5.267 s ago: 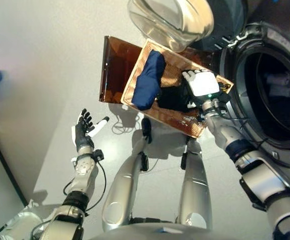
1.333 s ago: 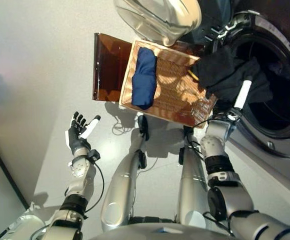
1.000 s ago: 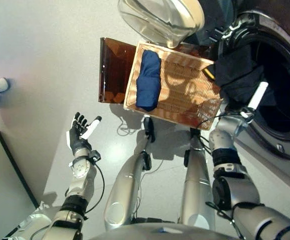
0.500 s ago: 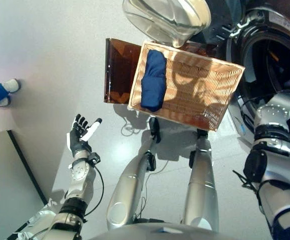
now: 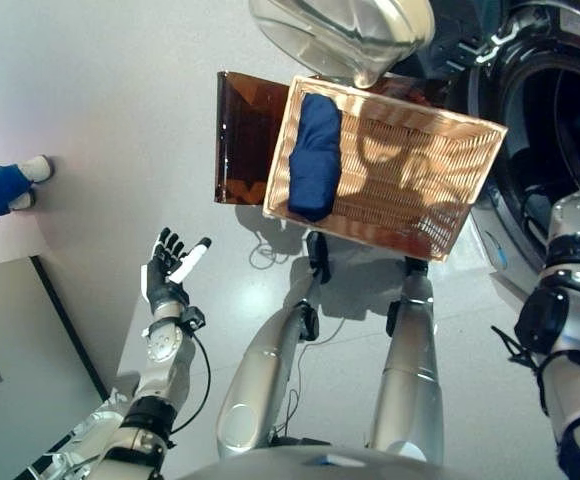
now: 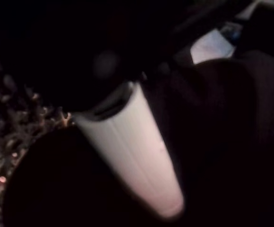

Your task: Pick up the clothes and place them into the washing machine

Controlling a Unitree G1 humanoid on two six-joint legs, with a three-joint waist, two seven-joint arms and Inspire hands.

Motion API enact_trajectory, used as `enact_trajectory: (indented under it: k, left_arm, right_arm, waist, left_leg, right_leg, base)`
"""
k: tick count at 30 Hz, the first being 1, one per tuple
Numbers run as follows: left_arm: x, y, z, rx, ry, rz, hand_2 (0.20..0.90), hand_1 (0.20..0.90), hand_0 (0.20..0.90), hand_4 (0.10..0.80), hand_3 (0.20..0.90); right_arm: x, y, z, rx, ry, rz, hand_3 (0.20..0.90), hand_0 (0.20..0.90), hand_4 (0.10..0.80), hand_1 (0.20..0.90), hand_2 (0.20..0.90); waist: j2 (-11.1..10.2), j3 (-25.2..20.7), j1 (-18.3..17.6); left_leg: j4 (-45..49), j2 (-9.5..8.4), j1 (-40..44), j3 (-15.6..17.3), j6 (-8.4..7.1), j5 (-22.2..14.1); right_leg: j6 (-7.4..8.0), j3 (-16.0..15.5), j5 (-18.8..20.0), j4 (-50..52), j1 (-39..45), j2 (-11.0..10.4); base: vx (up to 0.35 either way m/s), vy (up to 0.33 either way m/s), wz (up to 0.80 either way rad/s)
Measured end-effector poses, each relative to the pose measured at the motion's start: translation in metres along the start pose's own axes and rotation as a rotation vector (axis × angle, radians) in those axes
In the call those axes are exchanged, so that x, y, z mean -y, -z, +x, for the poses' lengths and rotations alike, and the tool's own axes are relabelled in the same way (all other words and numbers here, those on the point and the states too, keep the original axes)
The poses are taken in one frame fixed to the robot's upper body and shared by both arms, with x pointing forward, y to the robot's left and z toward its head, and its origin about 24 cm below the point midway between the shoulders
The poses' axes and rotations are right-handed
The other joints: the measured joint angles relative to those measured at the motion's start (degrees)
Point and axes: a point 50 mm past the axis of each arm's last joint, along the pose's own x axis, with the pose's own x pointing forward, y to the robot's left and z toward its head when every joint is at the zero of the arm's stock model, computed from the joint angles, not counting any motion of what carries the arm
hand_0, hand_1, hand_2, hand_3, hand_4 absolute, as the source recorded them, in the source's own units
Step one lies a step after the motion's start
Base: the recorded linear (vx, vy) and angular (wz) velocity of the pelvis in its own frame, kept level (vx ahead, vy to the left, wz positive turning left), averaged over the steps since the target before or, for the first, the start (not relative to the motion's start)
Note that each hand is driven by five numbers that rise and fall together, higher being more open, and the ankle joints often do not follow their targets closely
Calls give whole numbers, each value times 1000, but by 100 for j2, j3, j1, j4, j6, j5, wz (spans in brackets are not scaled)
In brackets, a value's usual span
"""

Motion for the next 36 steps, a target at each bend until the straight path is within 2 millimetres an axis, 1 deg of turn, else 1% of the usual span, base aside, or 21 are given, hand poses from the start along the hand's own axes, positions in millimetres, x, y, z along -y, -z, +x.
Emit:
enact_trajectory:
  k: [7, 11, 12, 13, 19, 27, 36]
  left_arm:
    - [1, -2, 0, 8, 4, -2, 900, 900, 900, 800, 900]
    - [1, -2, 0, 8, 3, -2, 900, 900, 900, 800, 900]
    - [1, -2, 0, 8, 3, -2, 900, 900, 900, 800, 900]
    - [1, -2, 0, 8, 2, -3, 900, 900, 900, 800, 900]
    - [1, -2, 0, 8, 1, -2, 900, 900, 900, 800, 900]
    - [0, -2, 0, 8, 0, -3, 900, 900, 900, 800, 900]
    - [0, -2, 0, 10, 0, -3, 900, 900, 900, 800, 900]
  right_arm:
    - [-1, 0, 0, 10, -2, -35, 200, 200, 300, 200, 200]
    - [4, 1, 1, 7, 26, -48, 200, 200, 300, 200, 200]
    - [4, 1, 1, 7, 31, -49, 332, 332, 394, 332, 332]
    - [5, 1, 1, 7, 42, -49, 900, 900, 800, 900, 900]
    - [6, 2, 1, 10, 64, -57, 900, 900, 800, 900, 900]
    - [4, 1, 0, 22, 45, -78, 900, 900, 800, 900, 900]
    - [2, 3, 0, 27, 21, -121, 900, 900, 800, 900, 900]
  waist:
    - [0, 0, -3]
    - [-1, 0, -4]
    - [-1, 0, -5]
    - [-1, 0, -6]
    - [-2, 2, -8]
    - [-6, 4, -23]
    - [-12, 8, -149]
  left_leg:
    - [7, -2, 1, 2, 6, -2]
    - [8, -3, 1, 4, 5, -3]
    - [8, -3, 1, 5, 5, -3]
    - [8, -3, 1, 4, 5, -3]
    - [7, -3, 0, 2, 11, -6]
    - [10, -3, -1, 3, 17, -22]
    - [22, -2, -1, -1, 26, -23]
  right_leg:
    - [0, 1, 1, 6, 2, -2]
    - [0, 1, 1, 7, 3, -3]
    - [0, 2, 1, 7, 3, -3]
    - [0, 2, 1, 7, 3, -3]
    - [1, 1, 2, 7, 3, -1]
    - [2, 1, 0, 8, 3, 0]
    - [2, -1, -1, 14, 11, 2]
  base:
    - [4, 1, 0]
    - [0, 0, 0]
    - [0, 0, 0]
    - [0, 0, 0]
    - [5, 0, 0]
    - [4, 0, 0]
    - [0, 0, 0]
